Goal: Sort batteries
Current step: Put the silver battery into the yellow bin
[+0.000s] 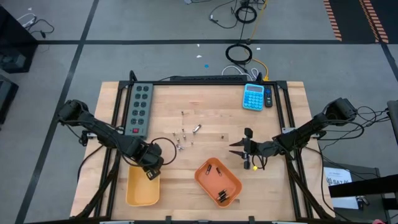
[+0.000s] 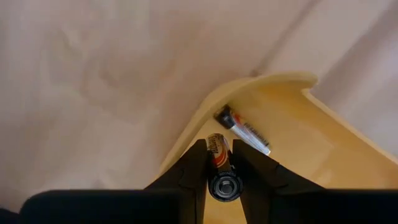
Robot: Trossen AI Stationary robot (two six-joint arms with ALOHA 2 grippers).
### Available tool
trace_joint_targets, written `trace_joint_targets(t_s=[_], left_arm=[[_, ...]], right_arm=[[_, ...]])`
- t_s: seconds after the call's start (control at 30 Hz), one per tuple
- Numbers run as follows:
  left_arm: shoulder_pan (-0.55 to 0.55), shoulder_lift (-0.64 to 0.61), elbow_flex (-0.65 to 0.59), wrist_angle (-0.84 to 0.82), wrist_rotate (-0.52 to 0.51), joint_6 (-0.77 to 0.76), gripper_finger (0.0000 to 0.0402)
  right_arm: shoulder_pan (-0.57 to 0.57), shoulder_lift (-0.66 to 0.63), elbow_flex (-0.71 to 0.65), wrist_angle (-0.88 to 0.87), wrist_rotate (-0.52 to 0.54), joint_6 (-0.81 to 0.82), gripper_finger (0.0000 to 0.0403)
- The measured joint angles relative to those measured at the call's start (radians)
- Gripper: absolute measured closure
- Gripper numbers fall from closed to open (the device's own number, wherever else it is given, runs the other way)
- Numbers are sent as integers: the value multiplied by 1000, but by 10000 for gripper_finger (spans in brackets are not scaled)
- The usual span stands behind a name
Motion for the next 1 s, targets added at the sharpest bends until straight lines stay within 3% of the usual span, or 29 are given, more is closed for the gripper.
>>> trace_joint_targets(t_s=[0.1, 0.23, 0.5, 1.0], left_arm=[[0, 0, 0, 6, -70, 1, 314], [0, 0, 0, 7, -90, 4, 305], [5, 0, 0, -35, -299, 88, 302], [89, 0, 0, -127, -424, 188, 301]], right_arm=[[0, 0, 0, 0, 0, 0, 293], [0, 0, 0, 0, 0, 0, 293], [0, 0, 0, 0, 0, -3, 293], [0, 0, 0, 0, 0, -2, 293]])
